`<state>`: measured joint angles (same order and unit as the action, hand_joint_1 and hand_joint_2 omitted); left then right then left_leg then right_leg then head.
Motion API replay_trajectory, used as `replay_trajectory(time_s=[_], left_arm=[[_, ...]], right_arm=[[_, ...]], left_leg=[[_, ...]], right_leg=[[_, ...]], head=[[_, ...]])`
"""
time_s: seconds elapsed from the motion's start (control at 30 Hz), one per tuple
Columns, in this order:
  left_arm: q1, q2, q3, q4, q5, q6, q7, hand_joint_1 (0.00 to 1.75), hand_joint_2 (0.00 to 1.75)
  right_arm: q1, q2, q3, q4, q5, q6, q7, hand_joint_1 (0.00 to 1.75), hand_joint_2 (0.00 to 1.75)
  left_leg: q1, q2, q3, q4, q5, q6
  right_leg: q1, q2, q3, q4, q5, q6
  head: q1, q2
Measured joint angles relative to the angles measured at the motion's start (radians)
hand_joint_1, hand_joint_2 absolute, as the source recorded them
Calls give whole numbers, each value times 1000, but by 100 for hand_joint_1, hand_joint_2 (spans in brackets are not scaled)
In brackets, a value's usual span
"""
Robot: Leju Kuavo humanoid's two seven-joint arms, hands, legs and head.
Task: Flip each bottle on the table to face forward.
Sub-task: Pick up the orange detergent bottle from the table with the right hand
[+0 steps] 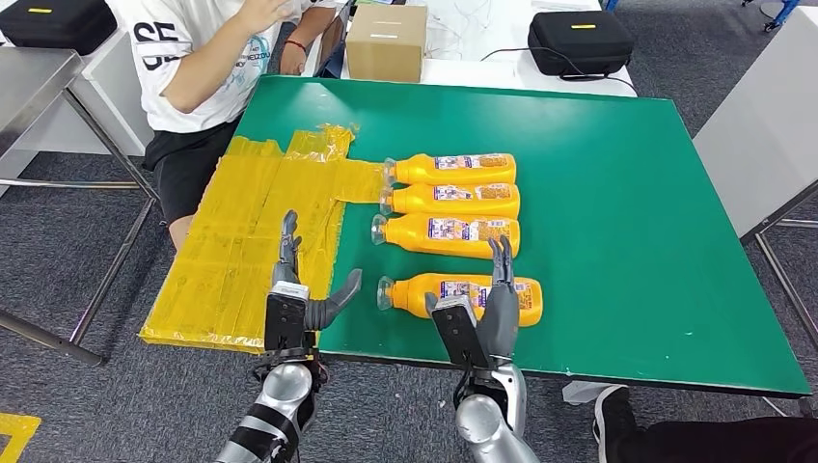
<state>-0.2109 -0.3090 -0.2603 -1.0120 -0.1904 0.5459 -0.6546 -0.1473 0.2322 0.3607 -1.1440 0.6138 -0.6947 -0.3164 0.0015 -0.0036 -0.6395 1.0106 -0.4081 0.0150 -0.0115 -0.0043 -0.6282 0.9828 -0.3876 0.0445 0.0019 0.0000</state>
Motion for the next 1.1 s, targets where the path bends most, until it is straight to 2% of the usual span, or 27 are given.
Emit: replay_trajectory(time_s=[0.13,0.3,0.87,1.1], left_arm=[[-2,0,3,2,-1,-2,3,0,175],[-3,0,13,9,-23,-34,17,0,175],[5,-6,48,8,-56,-138,25,0,175],[11,-6,66,-2,-55,-182,33,0,175]], right_arm=[[-3,-2,-4,7,36,0,28,0,175],[-20,-35,-10,24,261,14,162,0,175],[-37,-147,-45,63,644,191,384,0,175],[-56,-187,-33,94,723,303,440,1,175]], left_leg=[[0,0,0,0,0,0],[0,0,0,0,0,0],[-1,0,0,0,0,0],[-1,0,0,0,0,0]], right_leg=[[0,0,0,0,0,0],[-1,0,0,0,0,0],[-1,0,0,0,0,0],[-1,0,0,0,0,0]], head=[[0,0],[0,0],[0,0],[0,0]])
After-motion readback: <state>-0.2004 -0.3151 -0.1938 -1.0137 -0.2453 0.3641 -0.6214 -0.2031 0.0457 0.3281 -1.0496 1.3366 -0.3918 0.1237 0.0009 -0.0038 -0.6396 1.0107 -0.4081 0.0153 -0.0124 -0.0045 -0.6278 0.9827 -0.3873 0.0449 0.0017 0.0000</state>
